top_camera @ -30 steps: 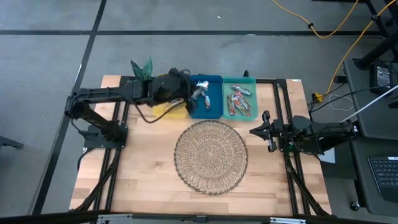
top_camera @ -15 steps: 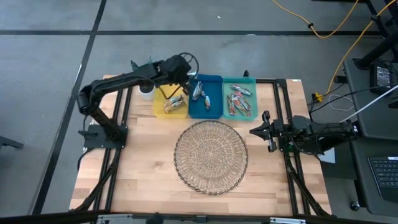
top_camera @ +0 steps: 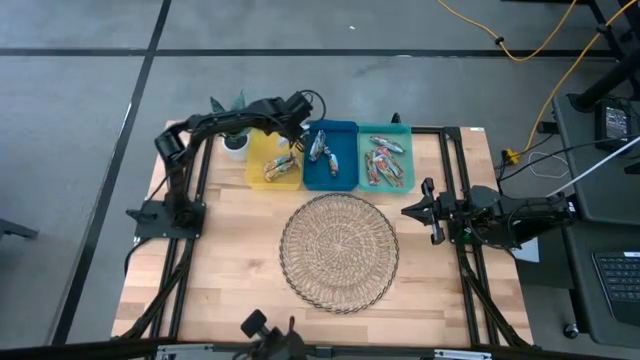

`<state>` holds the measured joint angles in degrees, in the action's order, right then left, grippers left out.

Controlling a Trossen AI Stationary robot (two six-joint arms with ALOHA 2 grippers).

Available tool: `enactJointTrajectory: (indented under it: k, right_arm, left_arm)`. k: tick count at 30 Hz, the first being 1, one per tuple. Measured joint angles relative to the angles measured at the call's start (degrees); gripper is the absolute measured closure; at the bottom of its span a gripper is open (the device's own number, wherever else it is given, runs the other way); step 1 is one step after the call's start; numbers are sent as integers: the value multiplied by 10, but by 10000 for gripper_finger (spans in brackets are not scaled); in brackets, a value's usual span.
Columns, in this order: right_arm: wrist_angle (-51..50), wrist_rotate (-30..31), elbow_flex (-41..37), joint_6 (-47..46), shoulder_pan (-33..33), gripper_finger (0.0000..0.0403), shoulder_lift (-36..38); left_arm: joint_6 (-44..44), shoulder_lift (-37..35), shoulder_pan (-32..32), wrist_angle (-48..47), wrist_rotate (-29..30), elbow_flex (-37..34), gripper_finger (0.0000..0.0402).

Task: Pick and place Granola Bars by type
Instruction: Put the yellow granola bar into the yellow bin

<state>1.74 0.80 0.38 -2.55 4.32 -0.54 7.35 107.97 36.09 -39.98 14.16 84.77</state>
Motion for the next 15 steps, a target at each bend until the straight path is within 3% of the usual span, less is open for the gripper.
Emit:
enactJointTrajectory:
  k: [15]
  right_arm:
    - [0,0,0,0,0,377,0]
  left_arm:
    - [46,58,27,-54,24,0,386]
